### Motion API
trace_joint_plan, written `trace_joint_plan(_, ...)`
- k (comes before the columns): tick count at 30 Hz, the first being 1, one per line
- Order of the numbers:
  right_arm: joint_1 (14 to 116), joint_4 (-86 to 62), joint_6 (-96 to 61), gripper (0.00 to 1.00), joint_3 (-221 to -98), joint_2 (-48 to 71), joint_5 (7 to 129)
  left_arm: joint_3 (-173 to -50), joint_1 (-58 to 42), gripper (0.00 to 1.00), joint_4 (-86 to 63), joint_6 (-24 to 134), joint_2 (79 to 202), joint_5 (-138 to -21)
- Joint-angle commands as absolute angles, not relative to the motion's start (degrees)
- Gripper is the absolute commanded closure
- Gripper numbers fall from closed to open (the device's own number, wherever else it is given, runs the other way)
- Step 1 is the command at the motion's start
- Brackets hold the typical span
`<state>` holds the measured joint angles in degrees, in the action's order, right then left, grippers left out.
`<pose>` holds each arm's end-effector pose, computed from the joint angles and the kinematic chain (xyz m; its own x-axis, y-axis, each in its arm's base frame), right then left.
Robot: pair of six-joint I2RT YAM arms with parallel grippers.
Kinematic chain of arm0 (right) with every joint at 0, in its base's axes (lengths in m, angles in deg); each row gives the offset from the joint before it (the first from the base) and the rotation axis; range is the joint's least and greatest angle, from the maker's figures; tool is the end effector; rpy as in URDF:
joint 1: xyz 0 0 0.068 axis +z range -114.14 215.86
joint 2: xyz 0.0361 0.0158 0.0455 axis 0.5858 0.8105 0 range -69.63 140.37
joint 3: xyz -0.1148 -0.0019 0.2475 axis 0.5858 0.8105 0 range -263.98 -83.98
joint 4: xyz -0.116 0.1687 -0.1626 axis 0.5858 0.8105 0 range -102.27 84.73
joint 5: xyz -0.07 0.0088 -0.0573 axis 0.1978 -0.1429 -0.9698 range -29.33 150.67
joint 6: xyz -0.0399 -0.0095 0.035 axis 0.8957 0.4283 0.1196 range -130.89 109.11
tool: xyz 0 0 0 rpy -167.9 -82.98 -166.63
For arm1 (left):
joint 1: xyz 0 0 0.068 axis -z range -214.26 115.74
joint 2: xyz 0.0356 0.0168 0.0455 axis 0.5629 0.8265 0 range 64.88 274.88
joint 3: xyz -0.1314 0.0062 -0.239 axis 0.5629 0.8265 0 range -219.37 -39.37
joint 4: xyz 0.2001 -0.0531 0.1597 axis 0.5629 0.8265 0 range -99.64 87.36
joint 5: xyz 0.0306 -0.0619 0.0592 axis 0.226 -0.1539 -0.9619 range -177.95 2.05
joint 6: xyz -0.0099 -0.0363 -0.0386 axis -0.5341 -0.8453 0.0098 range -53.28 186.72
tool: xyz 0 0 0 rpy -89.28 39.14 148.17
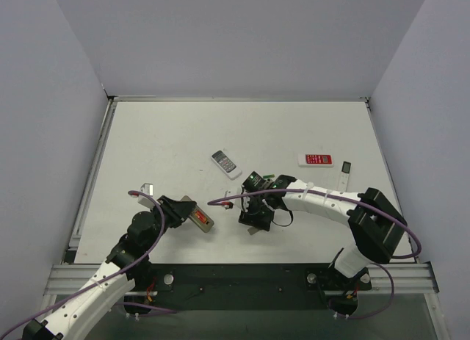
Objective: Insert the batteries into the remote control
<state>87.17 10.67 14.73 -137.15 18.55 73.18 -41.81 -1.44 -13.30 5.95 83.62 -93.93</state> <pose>0.1842 0.2424 0.1937 -0.1170 -0.8216 -0.5578 -0.9810 0.1832 -0.0640 0.1102 -0.0668 0.1633 -0.4856 -0.7195 -0.4964 0.0610 0.5386 -0.8403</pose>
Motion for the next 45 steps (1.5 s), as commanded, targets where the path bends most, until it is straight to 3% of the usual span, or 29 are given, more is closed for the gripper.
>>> trace_joint_plan(1, 86.7, 13.5, 24.3, 0.48, -137.9, 22.2, 76.6, -43.9, -1.8, 1.00, -17.4, 6.7, 82.9, -92.6)
trace_joint_plan(15, 87.3, 14.5, 24.5, 0.55, -138.8, 28.5, 76.9, -43.8, -1.8, 1.00, -17.8, 6.4, 83.4, -92.3)
trace_joint_plan(20, 88.0, 14.6, 22.9, 0.70, -138.6, 28.3, 77.8, -43.9, -1.8, 1.00, -18.3, 6.3, 84.1, -92.0)
trace_joint_plan(30, 88.9, 15.9, 16.9, 0.88, -138.6, 27.7, 78.6, -43.6, -1.8, 1.00, -21.3, 5.5, 86.8, -91.1)
trace_joint_plan(35, 91.3, 15.8, 12.7, 0.88, -138.2, 27.8, 79.6, -43.2, -1.8, 1.00, -21.5, 5.2, 86.8, -91.3)
trace_joint_plan(41, 92.9, 13.5, 13.6, 0.82, -137.2, 28.3, 76.8, -43.1, -1.8, 1.00, -21.4, 5.3, 86.2, -91.2)
trace_joint_plan(42, 92.9, 13.3, 14.1, 0.74, -137.2, 28.5, 76.3, -43.1, -1.8, 1.00, -21.1, 5.4, 86.1, -91.2)
trace_joint_plan(45, 92.9, 13.1, 16.3, 0.68, -137.8, 28.9, 76.0, -43.1, -1.8, 1.00, -20.1, 5.5, 85.2, -91.5)
